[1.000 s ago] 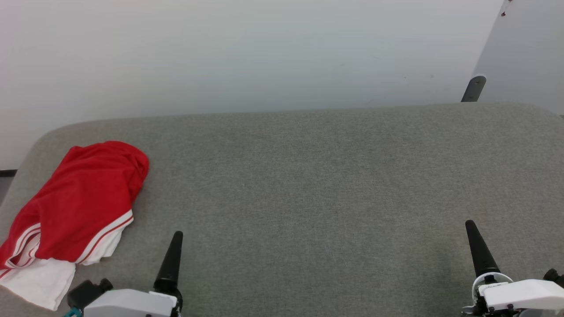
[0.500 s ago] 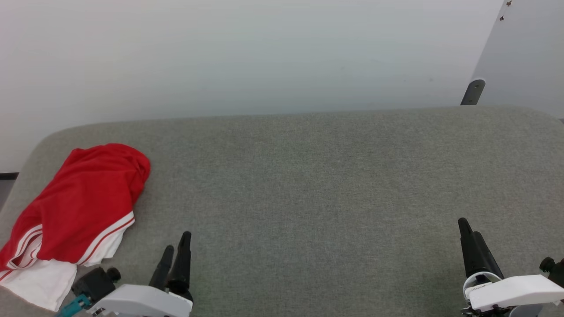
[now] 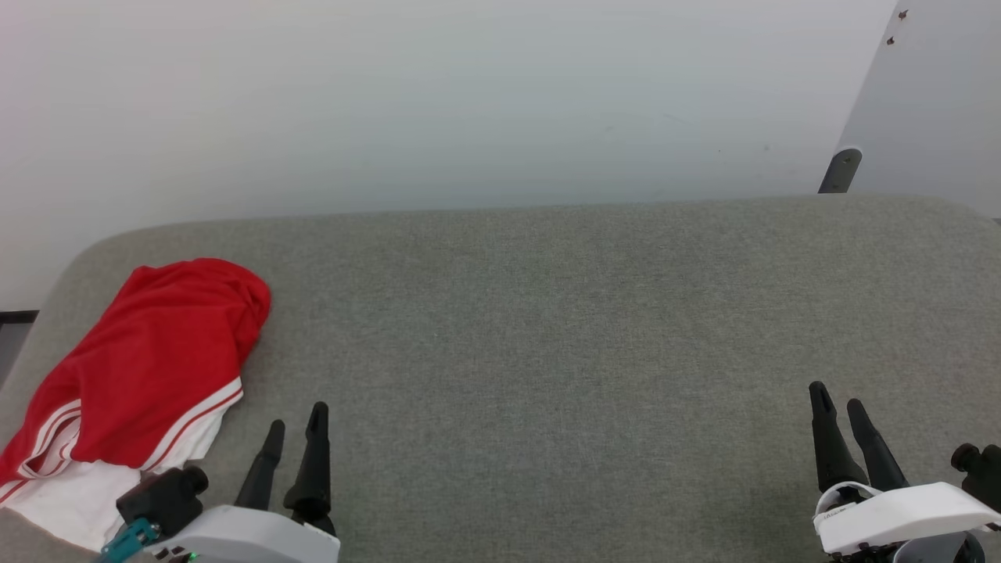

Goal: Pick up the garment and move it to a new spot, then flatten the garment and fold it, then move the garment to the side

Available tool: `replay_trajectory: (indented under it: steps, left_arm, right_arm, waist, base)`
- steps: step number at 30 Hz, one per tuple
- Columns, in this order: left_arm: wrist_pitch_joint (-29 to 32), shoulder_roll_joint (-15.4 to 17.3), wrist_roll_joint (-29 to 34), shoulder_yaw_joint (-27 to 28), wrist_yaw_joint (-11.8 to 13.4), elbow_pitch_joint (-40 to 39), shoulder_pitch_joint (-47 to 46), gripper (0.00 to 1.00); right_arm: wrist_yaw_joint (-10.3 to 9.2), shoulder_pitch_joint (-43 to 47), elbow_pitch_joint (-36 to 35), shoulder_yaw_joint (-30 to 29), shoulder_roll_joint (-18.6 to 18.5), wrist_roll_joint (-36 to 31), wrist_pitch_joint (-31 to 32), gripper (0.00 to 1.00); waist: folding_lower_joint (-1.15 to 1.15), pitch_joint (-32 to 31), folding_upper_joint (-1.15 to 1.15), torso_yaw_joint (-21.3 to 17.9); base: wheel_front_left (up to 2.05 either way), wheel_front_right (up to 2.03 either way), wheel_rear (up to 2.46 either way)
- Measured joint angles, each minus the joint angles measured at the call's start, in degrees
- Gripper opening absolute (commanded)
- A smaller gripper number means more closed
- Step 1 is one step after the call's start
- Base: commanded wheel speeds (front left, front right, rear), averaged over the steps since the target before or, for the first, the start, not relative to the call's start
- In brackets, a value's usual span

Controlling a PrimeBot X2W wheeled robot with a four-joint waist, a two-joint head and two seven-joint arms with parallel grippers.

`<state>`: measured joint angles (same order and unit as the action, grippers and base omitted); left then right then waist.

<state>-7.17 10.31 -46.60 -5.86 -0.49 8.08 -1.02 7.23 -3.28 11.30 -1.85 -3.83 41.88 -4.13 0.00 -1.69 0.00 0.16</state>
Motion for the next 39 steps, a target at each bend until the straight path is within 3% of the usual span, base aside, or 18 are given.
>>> replay_trajectory:
  steps: [39]
  left_arm:
    - [-5.3,-1.3,24.7,1.7,-2.1,-3.5,2.0,1.0]
  right_arm:
    - [0.07,0.1,-3.5,0.6,0.4,-20.9,-2.9,1.0]
  waist:
    - [0.0,-0.8,0.0,0.2]
  base:
    - [0.0,0.0,0.0]
